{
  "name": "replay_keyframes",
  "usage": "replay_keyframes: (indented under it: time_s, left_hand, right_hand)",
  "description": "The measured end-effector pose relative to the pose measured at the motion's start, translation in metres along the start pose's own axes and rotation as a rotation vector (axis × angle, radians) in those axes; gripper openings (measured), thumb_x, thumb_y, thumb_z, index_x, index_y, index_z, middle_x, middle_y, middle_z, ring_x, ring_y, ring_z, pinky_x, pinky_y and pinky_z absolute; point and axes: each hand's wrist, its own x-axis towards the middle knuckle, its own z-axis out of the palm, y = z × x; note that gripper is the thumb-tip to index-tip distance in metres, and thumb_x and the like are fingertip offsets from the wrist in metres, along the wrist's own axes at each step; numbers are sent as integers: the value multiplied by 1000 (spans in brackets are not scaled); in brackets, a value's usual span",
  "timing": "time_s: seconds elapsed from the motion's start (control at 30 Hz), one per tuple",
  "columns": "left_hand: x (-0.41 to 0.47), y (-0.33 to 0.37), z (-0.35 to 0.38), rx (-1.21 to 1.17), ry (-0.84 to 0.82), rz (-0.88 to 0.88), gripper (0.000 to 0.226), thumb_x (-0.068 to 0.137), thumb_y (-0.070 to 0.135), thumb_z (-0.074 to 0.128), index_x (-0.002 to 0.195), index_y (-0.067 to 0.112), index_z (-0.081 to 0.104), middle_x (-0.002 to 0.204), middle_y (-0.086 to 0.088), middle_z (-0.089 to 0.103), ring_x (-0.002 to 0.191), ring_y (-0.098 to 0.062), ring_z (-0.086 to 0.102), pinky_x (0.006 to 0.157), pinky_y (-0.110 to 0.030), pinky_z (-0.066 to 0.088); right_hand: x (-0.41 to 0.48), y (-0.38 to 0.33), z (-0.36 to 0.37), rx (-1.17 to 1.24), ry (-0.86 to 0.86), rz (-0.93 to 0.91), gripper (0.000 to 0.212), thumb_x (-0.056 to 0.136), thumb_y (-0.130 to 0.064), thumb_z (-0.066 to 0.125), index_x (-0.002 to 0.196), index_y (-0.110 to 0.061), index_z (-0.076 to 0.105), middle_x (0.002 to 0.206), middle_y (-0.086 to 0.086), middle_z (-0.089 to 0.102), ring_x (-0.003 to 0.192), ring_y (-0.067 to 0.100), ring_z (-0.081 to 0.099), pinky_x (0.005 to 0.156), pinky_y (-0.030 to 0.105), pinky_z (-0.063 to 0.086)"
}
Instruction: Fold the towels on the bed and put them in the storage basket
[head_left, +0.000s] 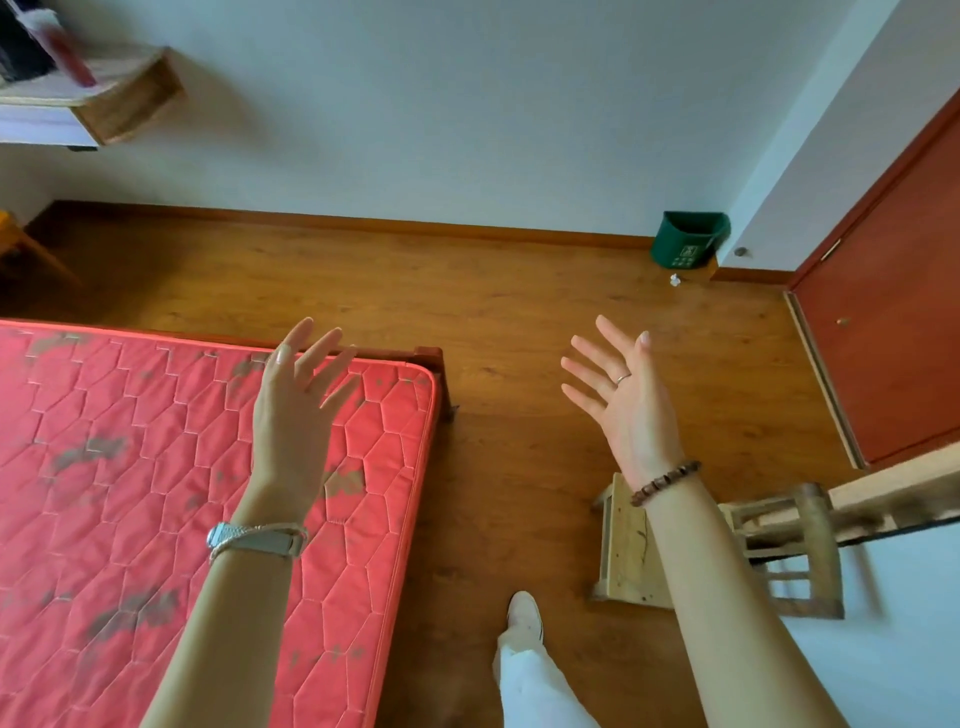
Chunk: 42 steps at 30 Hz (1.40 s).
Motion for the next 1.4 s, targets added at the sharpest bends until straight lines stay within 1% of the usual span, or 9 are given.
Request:
replay_keyframes:
  time_s: [0.17,0.33,0.47,0.6,0.73,0.93,1.17,1.27,1.4]
  left_hand:
    - [38,-10,32,-27,16,-1,45,106,37,35,146,17,46,140,-8,59,125,-22,61,107,-45,46]
    - [64,-20,55,-59,34,-30,45,105,40,37,143,18,49,138,-8,60,124,-23,61,102,-43,51]
    - [84,-26,73,-55,23,-45,44,105,41,37,140,20,51,137,-7,61,124,-23,62,108,-47,44]
    - [116,-32,91,-32,2,-57,43,105,43,35,138,23,53,138,-7,61,125,-22,61,111,-48,42]
    - [155,-39,110,-13,-38,-53,56,95,54,49,140,22,51,139,-7,60,126,-23,60,107,-47,44]
    - [230,-41,133,-12,-41,-48,47,105,44,31,143,21,48,141,-7,58,127,-23,60,109,-48,43]
    - [323,-31,153,12,-78,-16,62,92,55,48,143,21,49,140,-6,60,127,-23,59,111,-48,41]
    - [357,-28,161,40,-79,-5,83,73,68,66,141,23,50,138,-4,62,127,-23,59,106,-43,47]
    - [390,-30,174,64,-86,3,81,78,65,61,144,20,47,139,-4,61,128,-23,58,109,-43,46]
  right_hand:
    - [50,-15,-20,-8,-5,0,66,84,-63,33,138,-27,49,136,3,59,118,20,62,103,49,47]
    - [90,-24,-43,10,11,19,56,97,-55,28,139,-25,49,134,4,60,117,20,62,100,46,50]
    - [115,-29,-50,23,19,34,63,90,-60,33,140,-25,49,133,2,61,116,20,63,96,44,52]
    - [146,-34,-54,27,21,41,56,97,-54,29,141,-24,48,133,3,60,116,20,63,95,43,52]
    - [187,-38,-57,24,43,52,55,98,-53,30,141,-24,47,133,4,60,116,21,63,95,43,52]
    - [262,-49,-47,23,61,68,55,97,-54,32,139,-23,50,131,4,62,114,21,64,95,44,53]
    - [359,-64,-13,21,22,81,60,90,-58,35,138,-25,50,132,5,61,115,22,63,95,45,52]
    - [397,-70,-7,17,13,74,65,86,-60,38,138,-24,50,132,6,61,115,23,63,95,45,53]
    - [441,-80,-10,31,-4,69,68,84,-61,39,139,-22,49,133,6,60,116,23,63,95,46,52]
